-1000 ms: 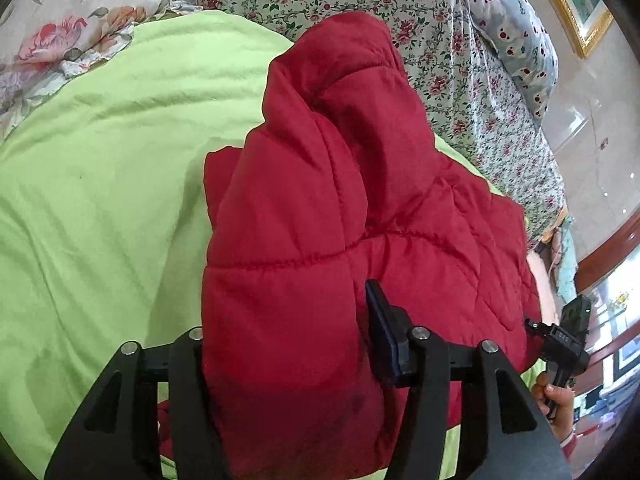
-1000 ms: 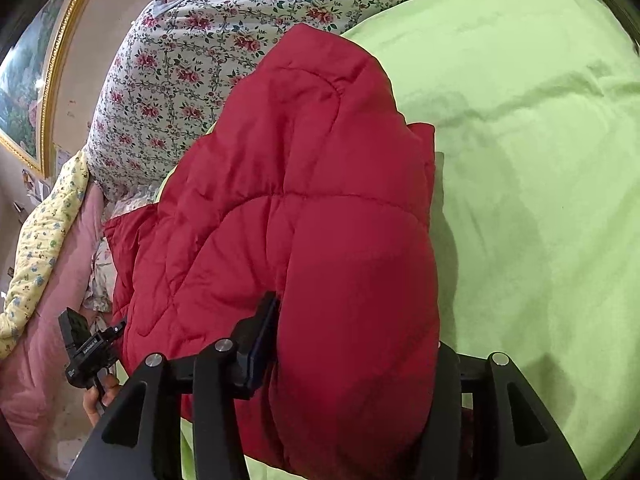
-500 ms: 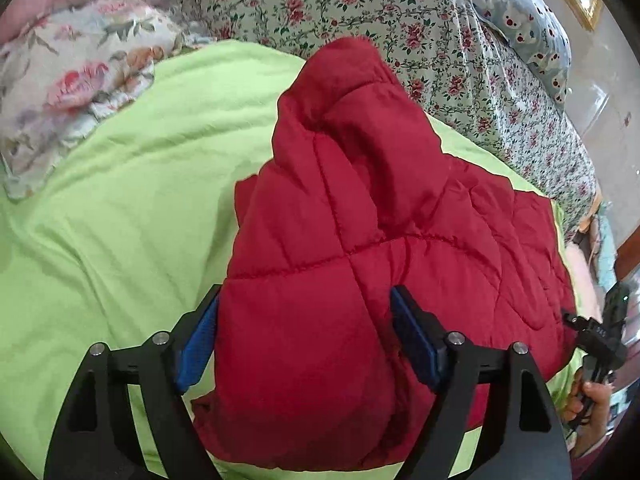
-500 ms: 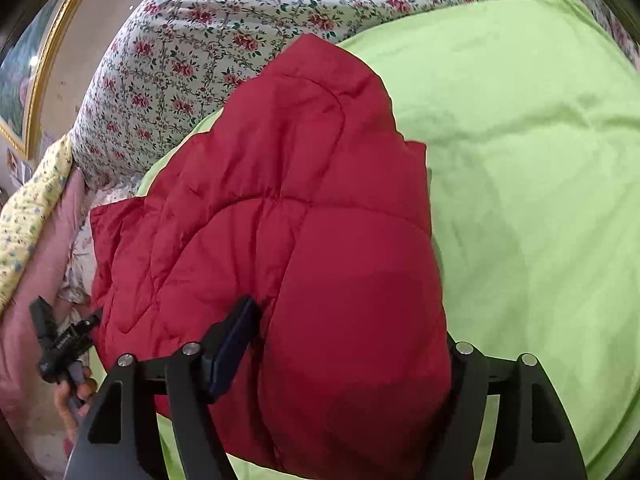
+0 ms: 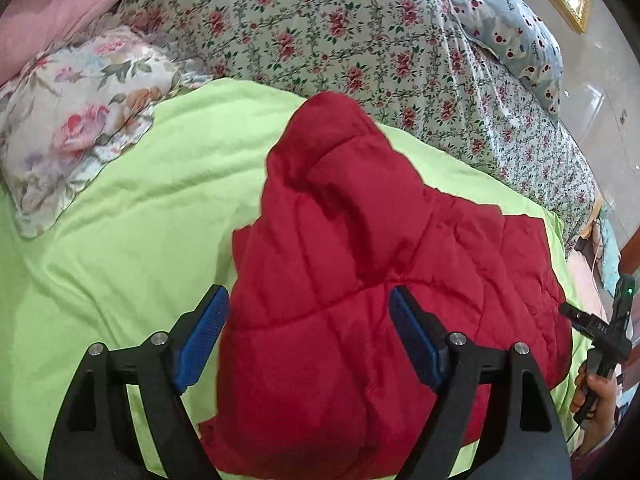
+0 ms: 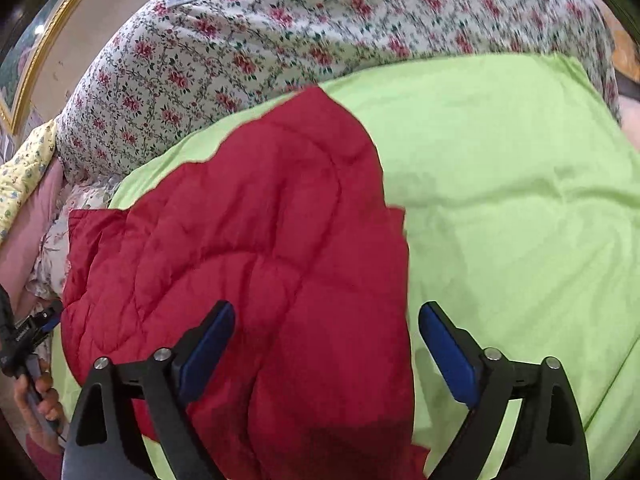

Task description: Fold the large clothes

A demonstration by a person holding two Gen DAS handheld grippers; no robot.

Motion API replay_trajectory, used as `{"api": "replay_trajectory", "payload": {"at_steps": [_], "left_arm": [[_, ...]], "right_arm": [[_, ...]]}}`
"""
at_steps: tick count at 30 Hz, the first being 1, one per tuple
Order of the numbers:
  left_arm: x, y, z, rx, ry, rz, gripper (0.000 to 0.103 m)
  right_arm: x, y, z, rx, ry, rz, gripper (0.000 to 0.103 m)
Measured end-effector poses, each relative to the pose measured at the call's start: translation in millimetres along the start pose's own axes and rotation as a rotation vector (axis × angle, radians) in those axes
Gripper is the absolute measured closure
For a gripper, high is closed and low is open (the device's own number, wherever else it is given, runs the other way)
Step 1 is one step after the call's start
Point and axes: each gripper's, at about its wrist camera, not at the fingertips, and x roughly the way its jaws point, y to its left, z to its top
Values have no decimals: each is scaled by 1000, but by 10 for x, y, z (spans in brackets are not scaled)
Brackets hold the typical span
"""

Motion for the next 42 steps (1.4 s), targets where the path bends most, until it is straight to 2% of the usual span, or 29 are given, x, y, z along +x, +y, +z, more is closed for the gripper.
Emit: {"api": "replay_trajectory", "payload": {"at_steps": [5, 11, 13, 14, 16, 17, 18, 19, 20, 21, 24, 28, 32, 37, 42], "left_arm": [[126, -184, 156, 37, -20, 8, 19], [465, -332, 194, 104, 51, 4, 18], [540, -334, 165, 112, 67, -7, 26], [564, -327, 151, 110, 74, -15, 37], [580, -306, 145, 101, 78, -26, 59], [578, -291, 152, 90, 79, -40, 64], [567, -278, 163, 78, 81, -56, 73], [553, -264, 190, 63, 80, -76, 78], [542, -262, 224, 50, 79, -91, 79], [537, -272, 246, 47, 79, -98, 82], [537, -348, 365, 62, 65, -99, 82], [691, -374, 482, 63, 78, -82, 82], [929, -311, 418, 44, 132, -71, 82], [1036, -302, 354, 42, 141, -62, 82], [1146, -272, 340, 26, 155, -47, 79]], "right_arm": [[171, 172, 245, -44, -6, -41, 6], [400, 295, 425, -61, 31, -12, 5], [464, 362, 424, -82, 48, -15, 6], [489, 396, 413, -98, 54, -16, 9], [526, 437, 386, -115, 63, -28, 22], [527, 439, 372, -121, 59, -47, 32], [517, 435, 369, -123, 53, -64, 49], [496, 422, 373, -121, 47, -75, 55], [463, 401, 391, -111, 37, -78, 70], [429, 390, 407, -100, 29, -75, 81], [353, 387, 479, -94, -1, -68, 86], [382, 409, 552, -105, -20, -94, 87], [623, 353, 513, -96, 19, -109, 87], [755, 366, 449, -99, 41, -117, 86], [844, 261, 483, -47, 61, -84, 84]]}}
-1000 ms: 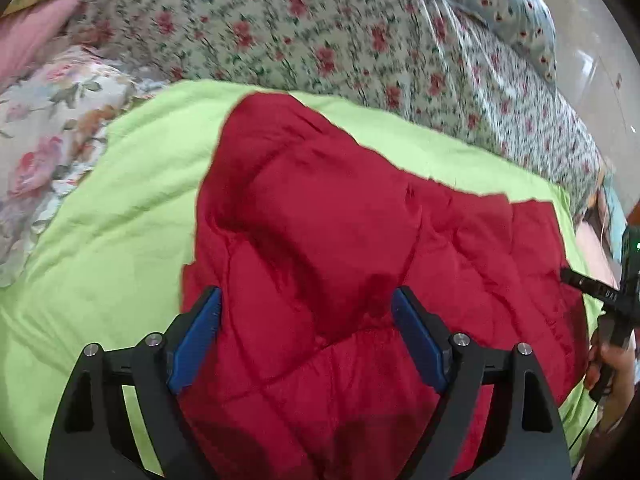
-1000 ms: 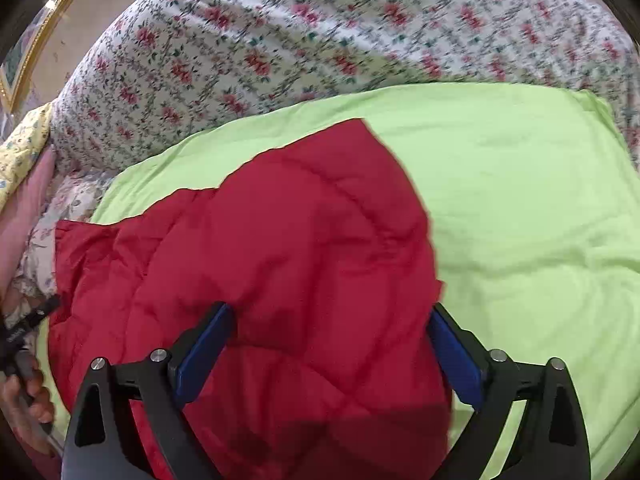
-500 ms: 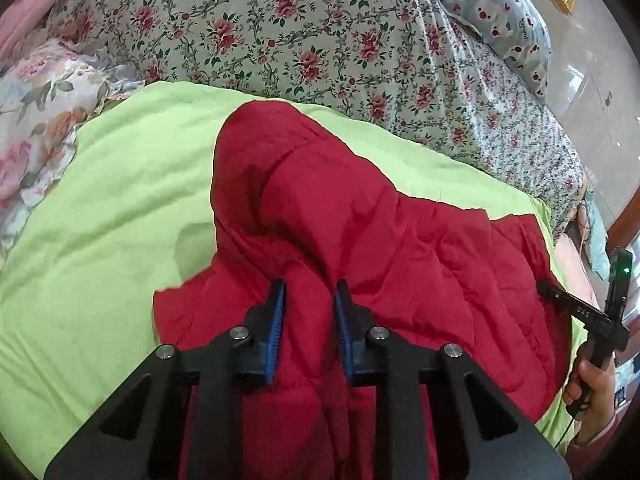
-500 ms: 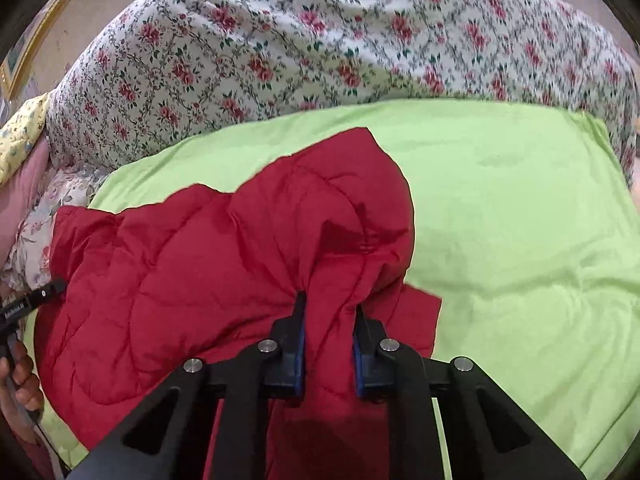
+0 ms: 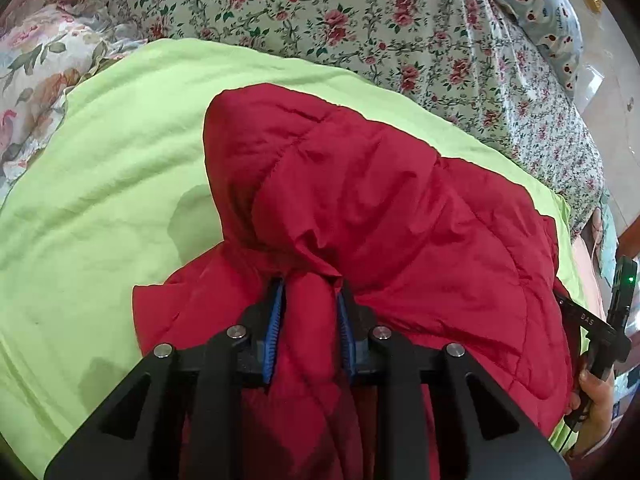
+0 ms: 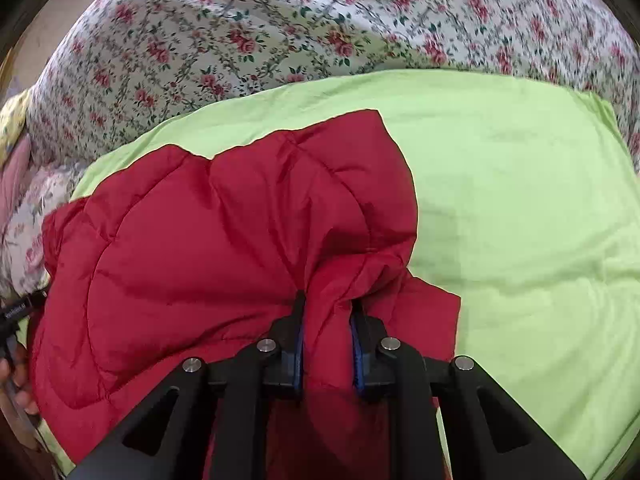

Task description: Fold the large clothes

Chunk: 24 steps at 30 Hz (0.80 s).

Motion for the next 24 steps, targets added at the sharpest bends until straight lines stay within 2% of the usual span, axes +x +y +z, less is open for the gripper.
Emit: {"api": "replay_trajectory", "payload": {"at_steps": [8, 11, 14, 16, 18, 24], "left_arm": [[2, -32, -6, 26, 7, 38, 74], [-38, -25, -5, 25, 8, 37, 68], [-135, -15, -11, 15, -2, 33, 47], [-211, -27, -19, 12, -15, 39, 28], [-282, -56, -35, 19, -30, 55, 25], [-484, -86, -103, 35, -62, 84, 25]], "right_arm": [[28, -2, -14, 13, 1, 4, 77], [-3, -41, -14, 35, -6, 19, 74], [-59, -85, -39, 53, -20, 34, 69], [-119, -109, -66, 62, -33, 48, 62], [-166, -117, -82, 65, -45, 62, 48], [-335, -97, -139, 52, -77, 68, 39]]}}
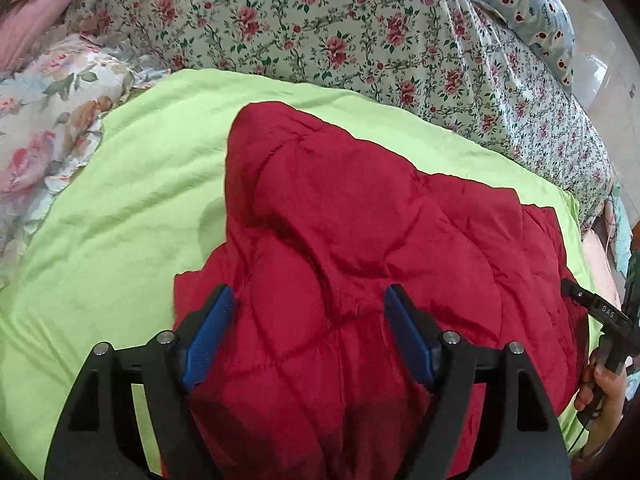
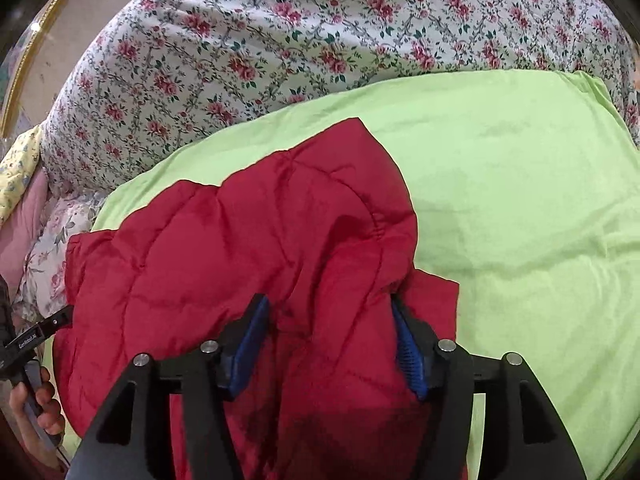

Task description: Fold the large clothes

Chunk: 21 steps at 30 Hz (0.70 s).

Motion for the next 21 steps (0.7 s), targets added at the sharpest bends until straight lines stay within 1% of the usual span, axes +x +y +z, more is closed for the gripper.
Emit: {"api": "replay_trajectory", "payload": {"at_steps": [7, 10, 16, 21], "left_arm": [[-220, 36, -129, -8, -32, 3, 25], [-303, 9, -200, 7, -46, 14, 25], [-464, -94, -301, 37, -60, 12, 25], [-577, -227, -382, 71, -67, 5, 25]], "right_arm": [[-240, 23, -104, -14, -42, 4, 35], [-321, 50, -159, -22, -51, 5, 33], [-502, 211, -289, -76, -69, -11, 29], [-609, 327, -379, -109, -80, -8, 26]]}}
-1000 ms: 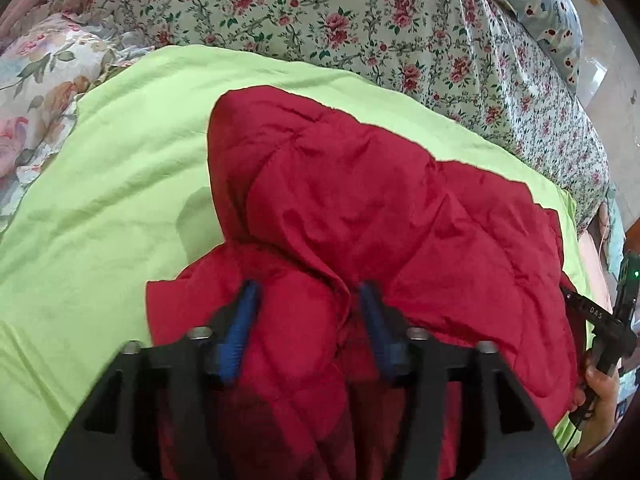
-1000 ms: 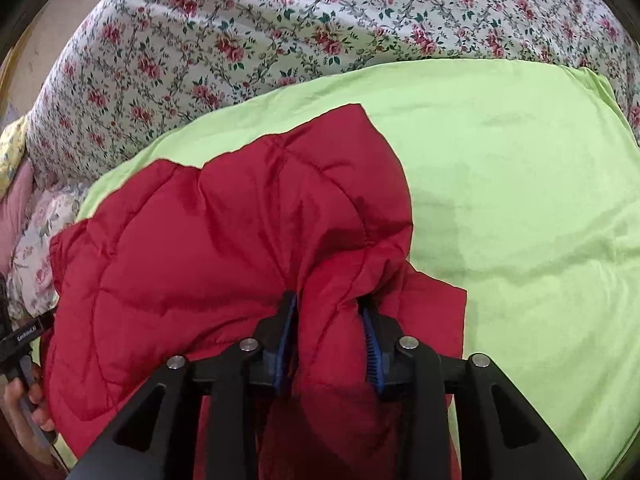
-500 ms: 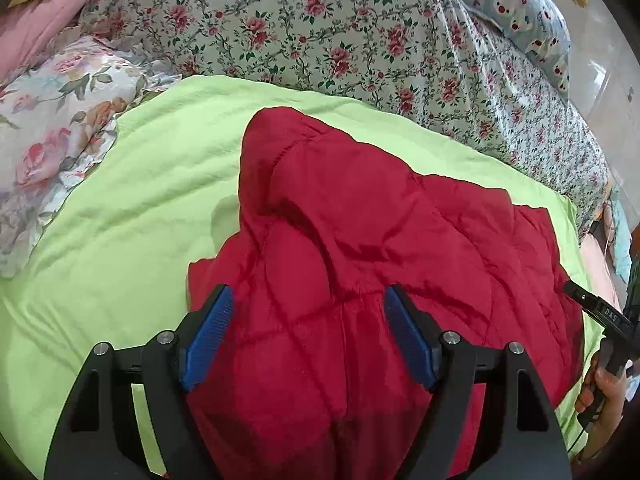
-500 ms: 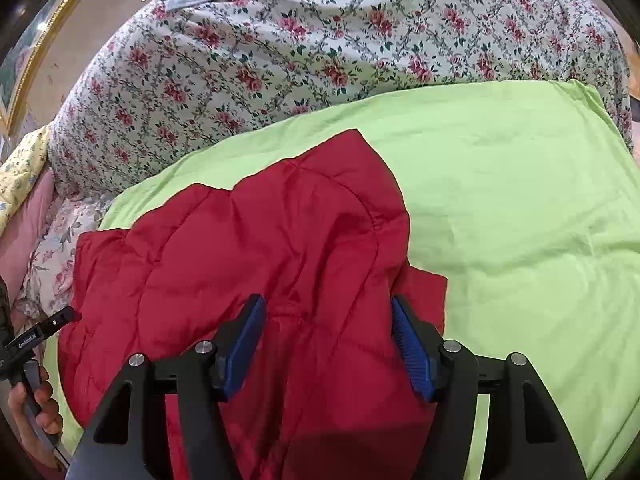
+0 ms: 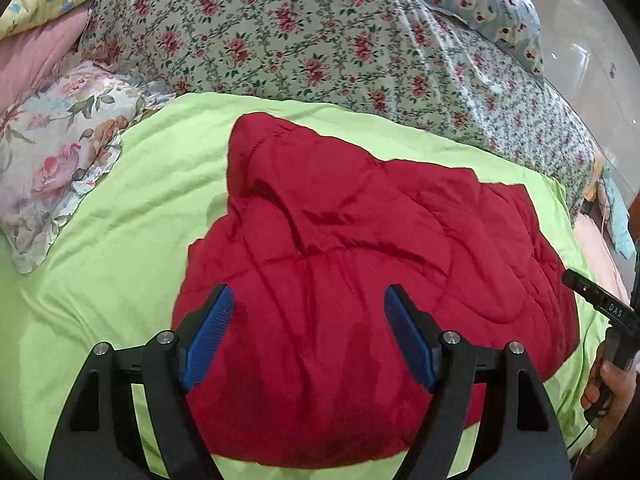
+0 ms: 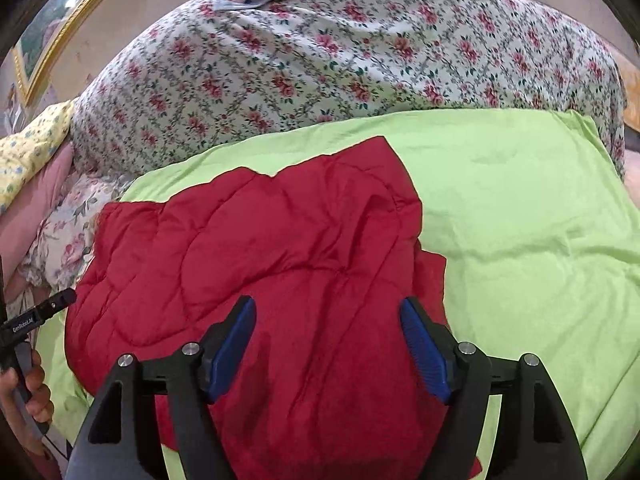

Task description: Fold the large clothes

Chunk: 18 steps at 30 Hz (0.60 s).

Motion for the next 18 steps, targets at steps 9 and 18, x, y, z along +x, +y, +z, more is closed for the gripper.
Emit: {"api": "replay_trajectory", "payload": {"at_steps": [9, 18], "left_arm": [[-87, -222, -123, 45, 13, -37, 25], [-33, -479, -219, 107, 44, -35, 25]], "right_arm": [[-59, 277, -132, -65, 23, 70, 26], [68, 491, -204, -131, 51, 59, 26]]}}
